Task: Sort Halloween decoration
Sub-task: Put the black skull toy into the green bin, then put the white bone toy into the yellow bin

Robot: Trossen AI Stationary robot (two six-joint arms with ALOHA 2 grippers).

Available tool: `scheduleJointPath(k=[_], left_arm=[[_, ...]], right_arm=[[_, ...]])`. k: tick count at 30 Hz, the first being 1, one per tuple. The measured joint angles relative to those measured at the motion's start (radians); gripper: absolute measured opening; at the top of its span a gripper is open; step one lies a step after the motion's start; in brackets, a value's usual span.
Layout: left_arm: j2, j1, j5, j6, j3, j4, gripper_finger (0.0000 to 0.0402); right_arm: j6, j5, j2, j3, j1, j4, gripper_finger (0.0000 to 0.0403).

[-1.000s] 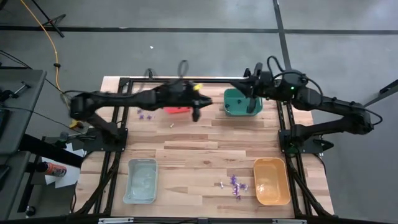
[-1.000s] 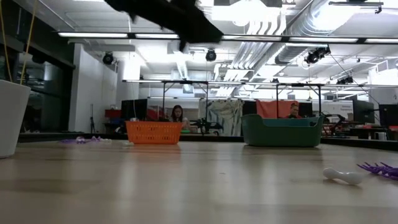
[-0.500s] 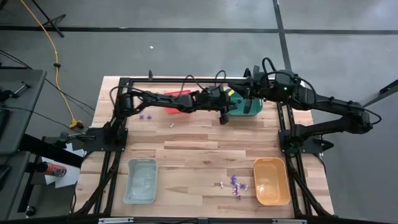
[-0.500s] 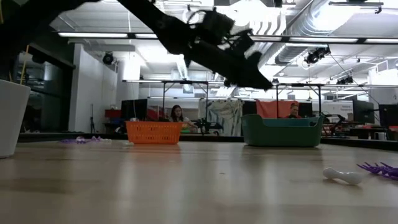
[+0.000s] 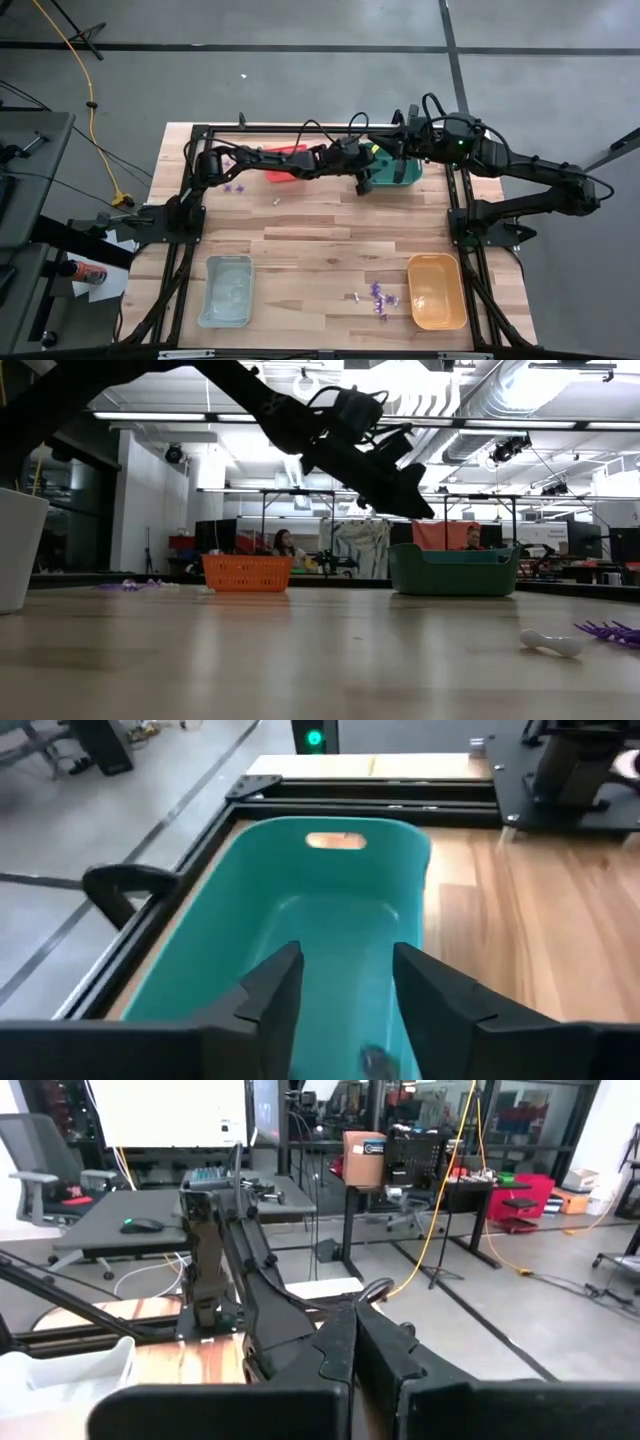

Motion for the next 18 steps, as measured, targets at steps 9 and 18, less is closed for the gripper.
scheduleJointPath(k=[9,18], left_arm=[[-0.209,0.019,-0.002,-0.037,0.042,-0.5,0.0177],[-0.618,0.037,0.008,-0.233,-0.127,-0.614,0.0138]], right_arm=[[-0.077,0.0,-0.026,0.0,-0.002,0.011,0.0],[-0.068,0.0,-0.064,0.0,-0.006,-0.148,0.0]])
